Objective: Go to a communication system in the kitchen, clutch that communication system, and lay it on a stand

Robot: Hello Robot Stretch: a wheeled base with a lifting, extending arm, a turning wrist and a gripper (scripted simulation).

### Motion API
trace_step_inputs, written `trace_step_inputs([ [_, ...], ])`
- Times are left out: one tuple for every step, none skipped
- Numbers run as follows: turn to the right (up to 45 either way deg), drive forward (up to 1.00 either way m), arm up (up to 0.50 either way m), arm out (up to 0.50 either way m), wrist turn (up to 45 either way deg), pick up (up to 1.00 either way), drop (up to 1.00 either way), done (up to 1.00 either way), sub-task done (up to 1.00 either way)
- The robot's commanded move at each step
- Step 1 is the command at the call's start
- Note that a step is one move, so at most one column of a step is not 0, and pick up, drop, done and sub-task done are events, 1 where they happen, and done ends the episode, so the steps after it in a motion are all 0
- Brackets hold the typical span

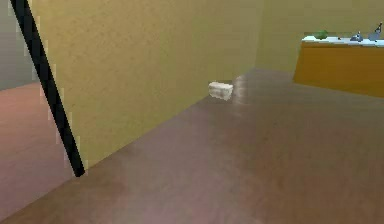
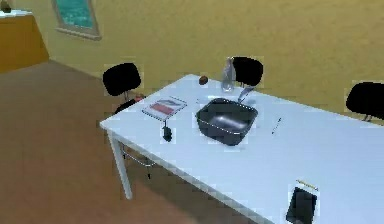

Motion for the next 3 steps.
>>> trace_step_inputs([
  [-3.0,0.0,0.0,0.0,0.0,0.0,0.0,0.0,0.0],
  [45.0,0.0,0.0,0.0,0.0,0.0,0.0,0.0,0.0],
  [36.0,0.0,0.0,0.0,0.0,0.0,0.0,0.0,0.0],
])
